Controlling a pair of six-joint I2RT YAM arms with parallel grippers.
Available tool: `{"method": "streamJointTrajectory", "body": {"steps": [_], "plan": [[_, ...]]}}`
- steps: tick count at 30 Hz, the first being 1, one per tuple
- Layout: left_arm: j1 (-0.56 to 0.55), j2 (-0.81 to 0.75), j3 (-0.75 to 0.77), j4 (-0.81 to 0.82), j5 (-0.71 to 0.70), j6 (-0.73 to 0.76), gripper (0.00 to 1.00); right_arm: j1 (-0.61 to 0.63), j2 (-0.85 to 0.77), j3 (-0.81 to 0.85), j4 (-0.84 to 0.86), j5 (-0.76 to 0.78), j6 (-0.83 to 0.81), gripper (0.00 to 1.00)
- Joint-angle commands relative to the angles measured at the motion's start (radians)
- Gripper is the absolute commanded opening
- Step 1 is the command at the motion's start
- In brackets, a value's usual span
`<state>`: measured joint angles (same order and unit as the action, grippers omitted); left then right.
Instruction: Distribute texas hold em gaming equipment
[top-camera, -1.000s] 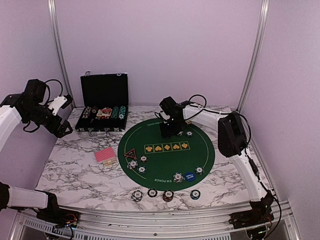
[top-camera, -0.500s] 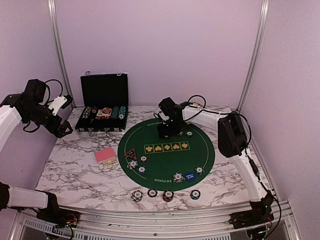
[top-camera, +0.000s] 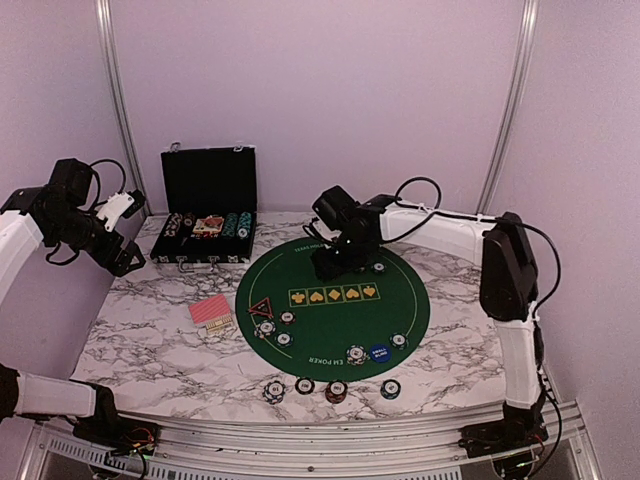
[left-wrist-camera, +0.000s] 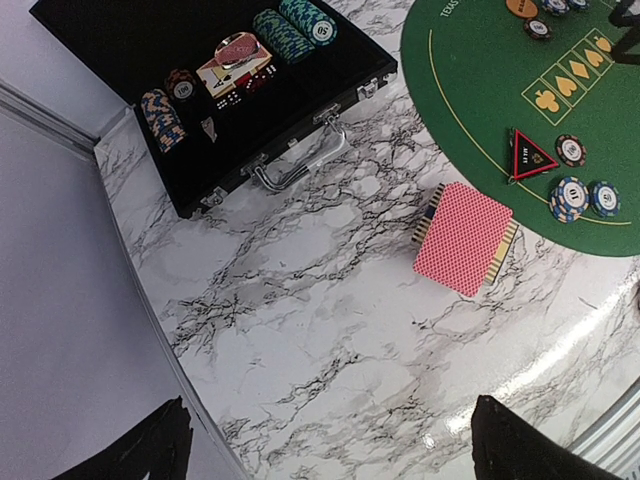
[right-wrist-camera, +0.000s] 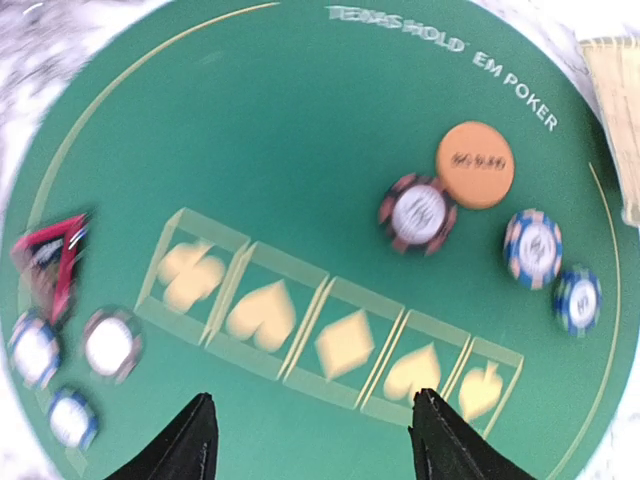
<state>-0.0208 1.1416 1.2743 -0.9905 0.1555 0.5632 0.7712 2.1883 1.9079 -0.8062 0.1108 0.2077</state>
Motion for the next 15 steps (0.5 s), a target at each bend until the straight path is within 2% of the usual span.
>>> {"method": "streamJointTrajectory", "body": {"steps": [1,4,7,11,15], "plan": [[-0.002,-0.025,0.014,-0.028,-0.005,0.004,0.99,0.106,-0.234,-0.214,0.060,0.009,0.015,0.68],[-0.002,-0.025,0.014,-0.030,-0.005,0.005,0.99,0.176,-0.358,-0.410,0.075,-0.021,0.065,0.69],[-0.003,-0.024,0.017,-0.031,-0.003,0.003,0.99,0.256,-0.442,-0.538,0.061,-0.037,0.122,0.74],[-0.003,-0.025,0.016,-0.031,0.008,-0.001,0.99,0.344,-0.503,-0.657,0.066,-0.060,0.200,0.79],[-0.002,-0.027,0.014,-0.031,0.013,-0.004,0.99,0.418,-0.504,-0.707,0.090,-0.084,0.253,0.84]]}}
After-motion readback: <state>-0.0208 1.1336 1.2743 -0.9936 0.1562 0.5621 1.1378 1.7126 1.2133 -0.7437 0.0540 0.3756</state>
